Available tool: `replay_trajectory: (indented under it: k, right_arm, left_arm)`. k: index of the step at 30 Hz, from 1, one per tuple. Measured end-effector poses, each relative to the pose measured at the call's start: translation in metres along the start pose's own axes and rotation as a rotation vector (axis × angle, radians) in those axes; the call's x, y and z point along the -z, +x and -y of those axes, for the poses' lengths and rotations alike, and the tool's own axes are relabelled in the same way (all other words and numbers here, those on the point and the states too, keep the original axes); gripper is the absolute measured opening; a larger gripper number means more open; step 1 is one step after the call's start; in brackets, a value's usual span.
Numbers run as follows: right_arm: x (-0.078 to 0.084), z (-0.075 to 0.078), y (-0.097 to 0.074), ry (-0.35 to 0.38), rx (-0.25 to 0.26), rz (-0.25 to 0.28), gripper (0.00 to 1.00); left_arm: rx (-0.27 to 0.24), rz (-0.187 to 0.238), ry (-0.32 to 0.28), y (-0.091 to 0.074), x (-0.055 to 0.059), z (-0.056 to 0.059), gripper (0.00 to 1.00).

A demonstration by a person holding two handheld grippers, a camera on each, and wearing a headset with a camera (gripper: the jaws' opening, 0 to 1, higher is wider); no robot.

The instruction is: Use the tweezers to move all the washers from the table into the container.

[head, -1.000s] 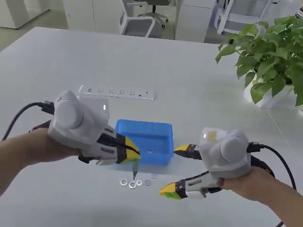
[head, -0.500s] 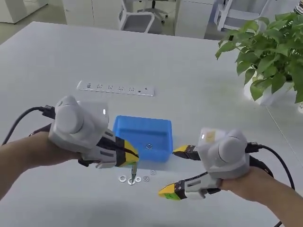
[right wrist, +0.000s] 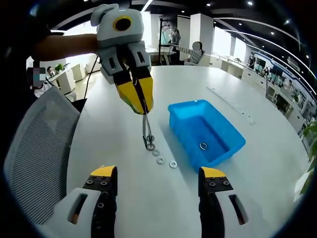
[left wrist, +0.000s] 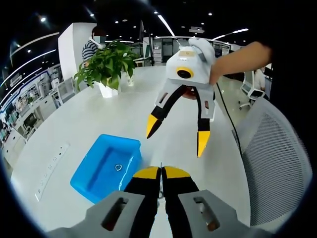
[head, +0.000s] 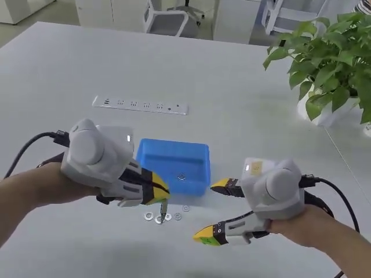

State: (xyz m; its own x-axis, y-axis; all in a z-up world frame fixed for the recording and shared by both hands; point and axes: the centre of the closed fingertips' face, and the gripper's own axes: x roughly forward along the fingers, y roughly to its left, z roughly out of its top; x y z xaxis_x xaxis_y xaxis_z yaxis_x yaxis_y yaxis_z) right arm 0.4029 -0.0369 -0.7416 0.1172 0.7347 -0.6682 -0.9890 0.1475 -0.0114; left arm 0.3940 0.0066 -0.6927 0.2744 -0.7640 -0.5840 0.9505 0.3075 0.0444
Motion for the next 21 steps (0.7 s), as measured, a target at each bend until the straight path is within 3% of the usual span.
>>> replay_trajectory:
  k: [15,21]
  right_arm:
    - [-0.003,-0.004,0.006,-0.015,-0.023,0.006,0.65]
    - [-0.014,-0.009,0.017,-0.065,-0.075,0.023,0.51]
  left_arm:
    - [-0.005,0.006,-0.010,-0.001,0.002,0.000,0.05]
    - [-0.005,0.000,-0.003,0.000,0.003,-0.002,0.05]
